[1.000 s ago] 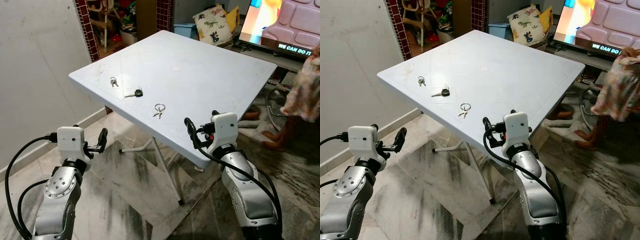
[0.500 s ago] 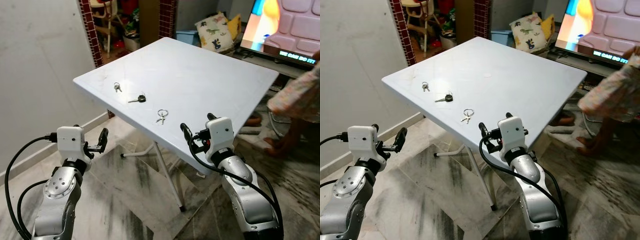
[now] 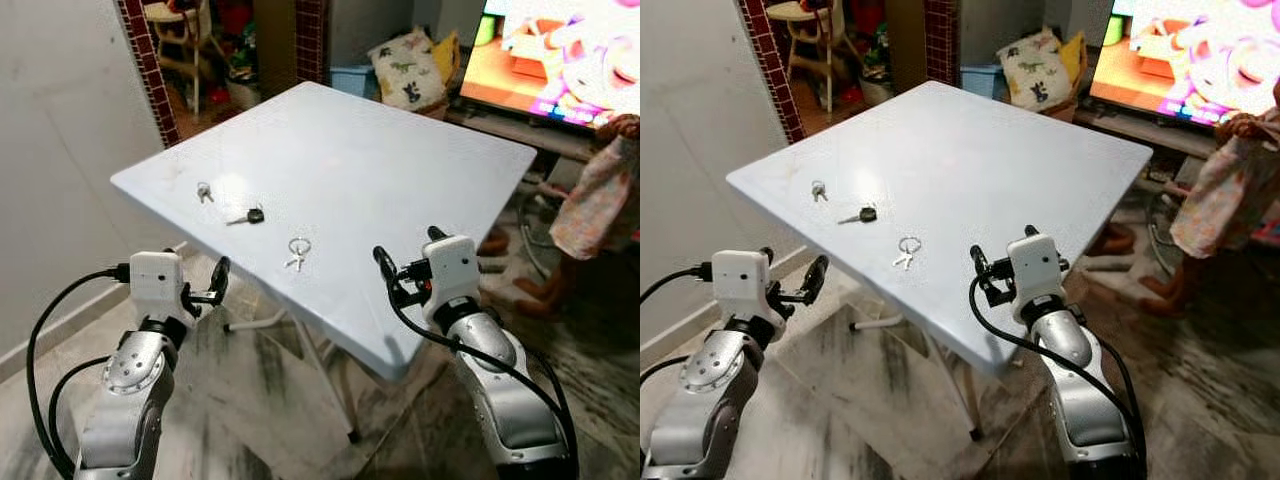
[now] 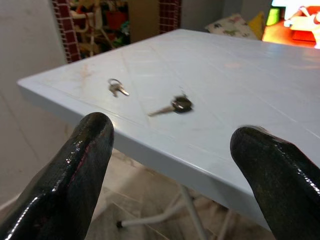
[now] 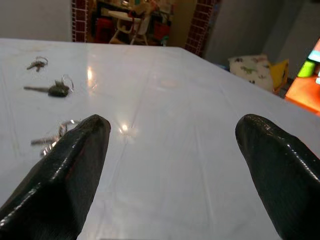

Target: Hang keys on a hook

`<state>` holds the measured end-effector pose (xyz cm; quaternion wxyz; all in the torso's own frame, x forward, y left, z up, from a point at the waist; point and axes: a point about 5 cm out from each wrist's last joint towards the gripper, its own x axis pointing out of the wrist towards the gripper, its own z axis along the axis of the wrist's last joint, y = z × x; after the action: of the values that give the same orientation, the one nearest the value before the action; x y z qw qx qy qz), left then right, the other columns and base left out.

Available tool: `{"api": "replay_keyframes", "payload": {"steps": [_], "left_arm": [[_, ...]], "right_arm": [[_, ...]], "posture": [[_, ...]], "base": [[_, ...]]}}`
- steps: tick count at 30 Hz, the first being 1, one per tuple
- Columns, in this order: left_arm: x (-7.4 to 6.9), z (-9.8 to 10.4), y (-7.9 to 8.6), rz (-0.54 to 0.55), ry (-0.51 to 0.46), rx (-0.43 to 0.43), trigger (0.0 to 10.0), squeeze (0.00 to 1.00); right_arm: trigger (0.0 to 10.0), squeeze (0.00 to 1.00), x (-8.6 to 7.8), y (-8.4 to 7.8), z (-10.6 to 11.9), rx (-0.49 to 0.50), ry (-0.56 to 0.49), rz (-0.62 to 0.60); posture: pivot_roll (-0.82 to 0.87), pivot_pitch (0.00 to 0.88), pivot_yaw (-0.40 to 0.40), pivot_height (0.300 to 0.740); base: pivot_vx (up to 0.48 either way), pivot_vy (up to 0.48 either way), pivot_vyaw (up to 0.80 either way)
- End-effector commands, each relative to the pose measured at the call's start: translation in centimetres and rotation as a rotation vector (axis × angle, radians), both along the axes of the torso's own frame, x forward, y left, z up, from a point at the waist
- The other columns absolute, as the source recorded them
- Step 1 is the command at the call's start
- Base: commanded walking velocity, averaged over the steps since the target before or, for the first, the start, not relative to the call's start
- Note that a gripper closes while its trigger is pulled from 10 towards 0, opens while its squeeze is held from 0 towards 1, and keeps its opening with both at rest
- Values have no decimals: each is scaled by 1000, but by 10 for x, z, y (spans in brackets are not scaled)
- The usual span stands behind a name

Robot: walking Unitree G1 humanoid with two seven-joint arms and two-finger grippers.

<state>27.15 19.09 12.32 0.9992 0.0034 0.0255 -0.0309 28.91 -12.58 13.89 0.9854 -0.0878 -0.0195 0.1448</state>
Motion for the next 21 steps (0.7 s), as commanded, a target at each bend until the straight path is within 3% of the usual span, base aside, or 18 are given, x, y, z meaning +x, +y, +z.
{"api": "replay_keyframes", "payload": {"steps": [1,5,21], "left_arm": [[0,3,5,11,-6,6,10000,0],[0,3,4,10,-2,-1,10000,0],[-1,1,6,39,15,21,10000,0]], "right_arm": [[10000,0,1,8,6,7,-25,28],[10000,0,0,8,6,4,-24,28],[10000,0,2,9,5,-2,-20,36]], "posture": [[6,0,4,740],[4,0,5,740],[19,0,1,740]], "base": [[311,0,0],[288,0,0],[0,0,0]]}}
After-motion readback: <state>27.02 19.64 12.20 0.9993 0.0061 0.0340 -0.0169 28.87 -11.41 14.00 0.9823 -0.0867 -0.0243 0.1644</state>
